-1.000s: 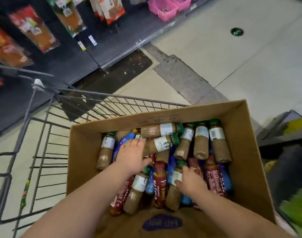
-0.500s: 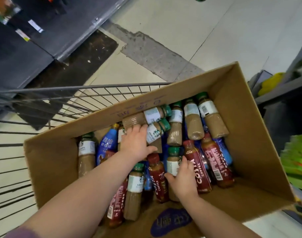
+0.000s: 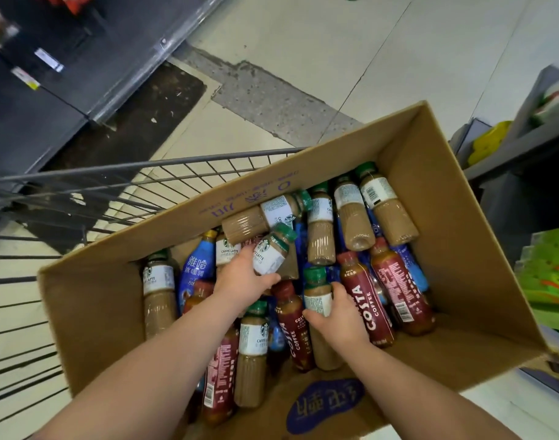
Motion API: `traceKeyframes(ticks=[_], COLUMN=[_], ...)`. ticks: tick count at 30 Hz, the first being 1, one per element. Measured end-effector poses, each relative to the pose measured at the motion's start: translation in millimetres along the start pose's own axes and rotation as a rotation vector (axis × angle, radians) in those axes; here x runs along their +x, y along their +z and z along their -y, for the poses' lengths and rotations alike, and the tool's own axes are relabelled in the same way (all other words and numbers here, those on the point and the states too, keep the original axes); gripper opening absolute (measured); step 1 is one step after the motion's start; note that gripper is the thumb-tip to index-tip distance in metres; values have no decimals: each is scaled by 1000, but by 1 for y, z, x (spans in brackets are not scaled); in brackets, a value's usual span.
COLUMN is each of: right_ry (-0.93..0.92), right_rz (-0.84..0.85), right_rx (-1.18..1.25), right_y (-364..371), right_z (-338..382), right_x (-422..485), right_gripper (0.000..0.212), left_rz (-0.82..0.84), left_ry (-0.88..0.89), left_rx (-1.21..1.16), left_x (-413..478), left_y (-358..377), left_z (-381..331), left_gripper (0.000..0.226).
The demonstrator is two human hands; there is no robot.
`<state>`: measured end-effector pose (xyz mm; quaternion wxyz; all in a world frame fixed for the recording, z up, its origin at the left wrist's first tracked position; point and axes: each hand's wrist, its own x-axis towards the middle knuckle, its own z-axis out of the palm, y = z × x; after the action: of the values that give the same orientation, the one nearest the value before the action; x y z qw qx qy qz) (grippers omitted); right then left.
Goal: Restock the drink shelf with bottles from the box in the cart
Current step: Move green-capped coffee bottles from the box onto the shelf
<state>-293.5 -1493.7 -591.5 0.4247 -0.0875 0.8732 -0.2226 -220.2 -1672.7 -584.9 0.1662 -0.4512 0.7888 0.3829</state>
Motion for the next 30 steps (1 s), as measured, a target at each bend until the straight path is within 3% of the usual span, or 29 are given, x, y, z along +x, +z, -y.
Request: traceKeyframes(ticks=[4,11,18,30], right_ry=[-27,-122,-181,-139], right_rz=[-15,-113,-275,-543], right_rx=[64,131,184,374], right_y=[-12,-39,-66,-124], right_z=[11,45,66,19], right_x=[-15,-49,-91,-164], right_gripper=[63,53,65,53], left_rz=[-11,-39,-83,62], left_ry=[-36,6,143,349], left_rx=[-182,-274,-421,-436], left_x=[-24,-65,-99,-151], left_y=[-5,-36,-64,-40], left_z=[4,-9,-32,-103], left_gripper=[73,71,53,44])
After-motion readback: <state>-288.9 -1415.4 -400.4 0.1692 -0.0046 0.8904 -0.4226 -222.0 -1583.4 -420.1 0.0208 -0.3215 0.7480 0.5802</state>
